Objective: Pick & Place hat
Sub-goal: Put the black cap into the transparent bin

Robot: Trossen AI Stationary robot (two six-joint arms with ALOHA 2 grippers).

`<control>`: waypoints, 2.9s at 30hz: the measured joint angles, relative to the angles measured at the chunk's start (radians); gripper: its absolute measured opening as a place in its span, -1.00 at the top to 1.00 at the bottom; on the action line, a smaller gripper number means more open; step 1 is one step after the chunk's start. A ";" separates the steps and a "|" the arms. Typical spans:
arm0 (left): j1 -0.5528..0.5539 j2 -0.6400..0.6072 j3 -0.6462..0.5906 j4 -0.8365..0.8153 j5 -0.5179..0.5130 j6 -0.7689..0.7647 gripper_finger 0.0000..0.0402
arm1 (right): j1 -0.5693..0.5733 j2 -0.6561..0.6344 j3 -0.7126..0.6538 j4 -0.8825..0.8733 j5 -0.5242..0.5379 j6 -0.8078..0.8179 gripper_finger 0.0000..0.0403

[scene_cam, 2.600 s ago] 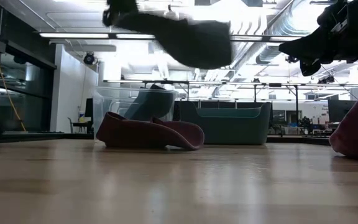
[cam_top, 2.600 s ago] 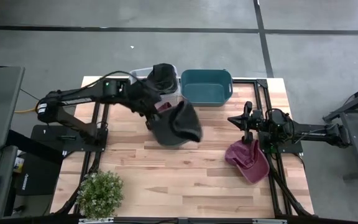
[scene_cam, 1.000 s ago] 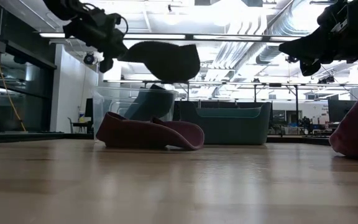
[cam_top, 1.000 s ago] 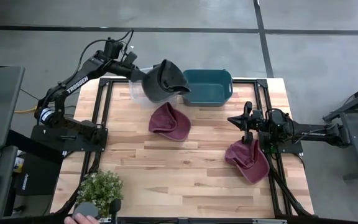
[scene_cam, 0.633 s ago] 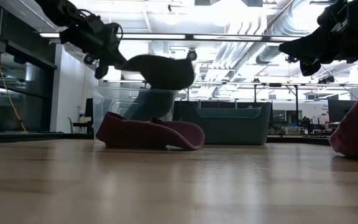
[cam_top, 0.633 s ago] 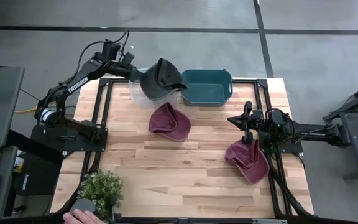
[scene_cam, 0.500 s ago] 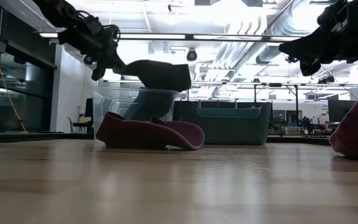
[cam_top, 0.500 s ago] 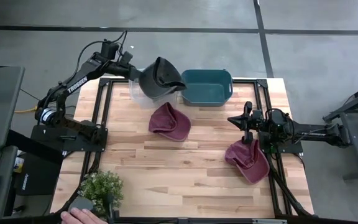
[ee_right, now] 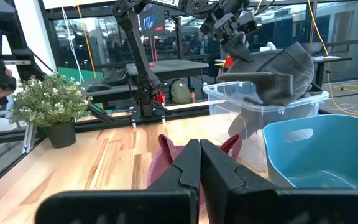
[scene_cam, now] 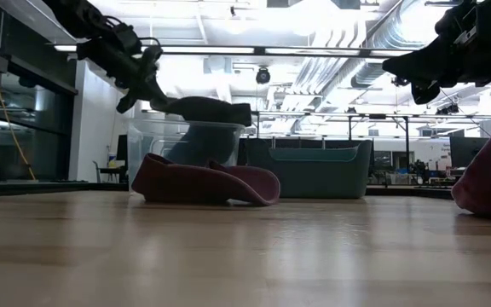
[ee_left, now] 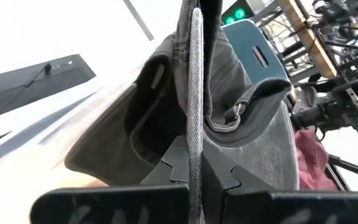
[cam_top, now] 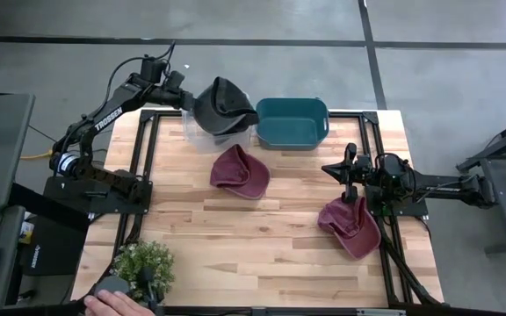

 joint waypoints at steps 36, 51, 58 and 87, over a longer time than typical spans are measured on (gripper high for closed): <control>-0.002 0.000 0.000 -0.009 -0.081 -0.065 -0.26 | 0.000 0.000 0.000 0.000 0.000 0.000 1.00; -0.036 -0.102 0.032 0.033 0.019 -0.247 -0.26 | 0.000 0.000 0.000 0.000 0.000 0.000 1.00; -0.236 -0.179 0.032 0.034 -0.190 -0.230 -0.26 | 0.000 0.000 0.000 0.000 0.000 0.000 1.00; -1.146 0.167 0.032 -0.087 -1.786 -0.071 -0.26 | 0.000 0.000 0.000 0.000 0.000 0.000 1.00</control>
